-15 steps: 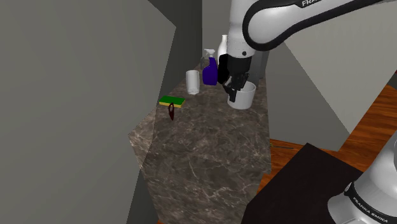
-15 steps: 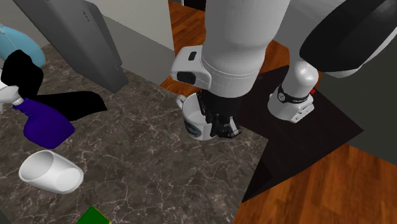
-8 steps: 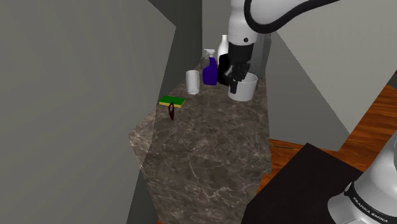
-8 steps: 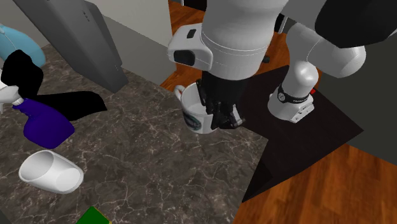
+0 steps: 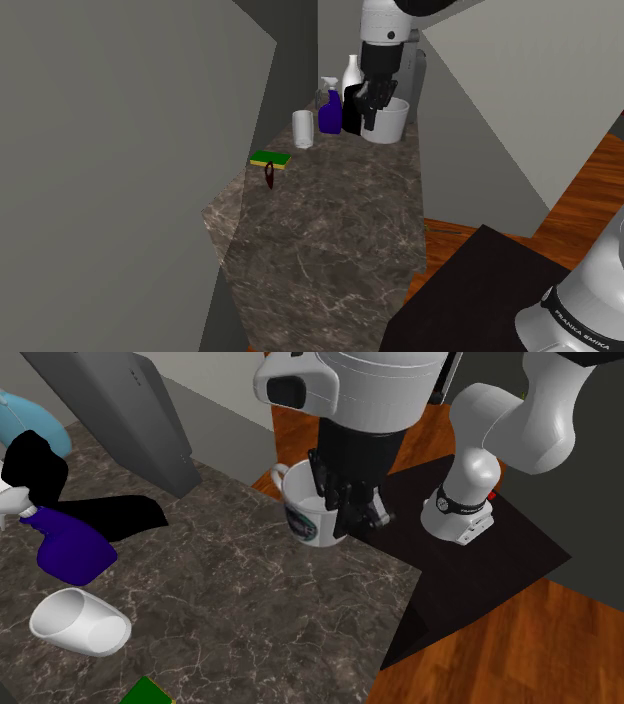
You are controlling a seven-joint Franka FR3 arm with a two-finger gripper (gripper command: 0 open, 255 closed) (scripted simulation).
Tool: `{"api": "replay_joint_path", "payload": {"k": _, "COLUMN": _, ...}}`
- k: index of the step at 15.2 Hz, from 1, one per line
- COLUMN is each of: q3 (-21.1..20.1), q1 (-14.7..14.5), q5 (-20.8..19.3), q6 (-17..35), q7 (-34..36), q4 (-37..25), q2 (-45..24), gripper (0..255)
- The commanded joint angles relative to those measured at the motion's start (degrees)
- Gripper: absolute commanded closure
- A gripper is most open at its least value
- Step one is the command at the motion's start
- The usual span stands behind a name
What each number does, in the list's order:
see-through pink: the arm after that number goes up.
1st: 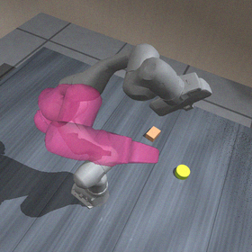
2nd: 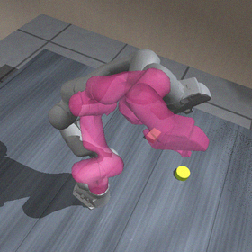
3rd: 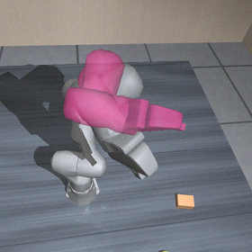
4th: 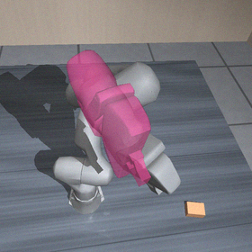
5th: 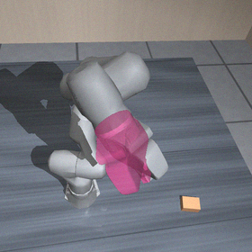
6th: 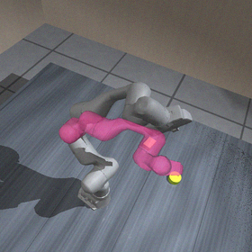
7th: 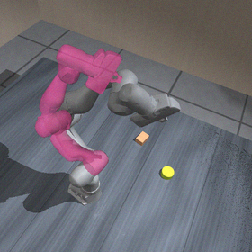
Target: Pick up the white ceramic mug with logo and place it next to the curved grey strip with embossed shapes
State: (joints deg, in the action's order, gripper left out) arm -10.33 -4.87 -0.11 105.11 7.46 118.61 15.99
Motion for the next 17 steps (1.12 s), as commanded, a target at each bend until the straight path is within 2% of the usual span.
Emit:
{"api": "replay_joint_path", "payload": {"k": 1, "q3": 0.0, "q1": 0.01, "q5": -0.01, "q6": -0.86, "q7": 0.01, "q4": -0.94, "q2": -0.08, "gripper": 255}}
{"api": "replay_joint_path", "payload": {"k": 9, "q3": 6.75, "q1": 4.44, "q5": -1.66, "q6": -0.26, "q7": -10.52, "q4": -4.45, "q2": -3.91, "gripper": 255}}
{"api": "replay_joint_path", "payload": {"k": 17, "q3": 12.71, "q1": 8.8, "q5": -2.1, "q6": -0.44, "q7": -20.7, "q4": -12.22, "q2": -11.13, "gripper": 255}}
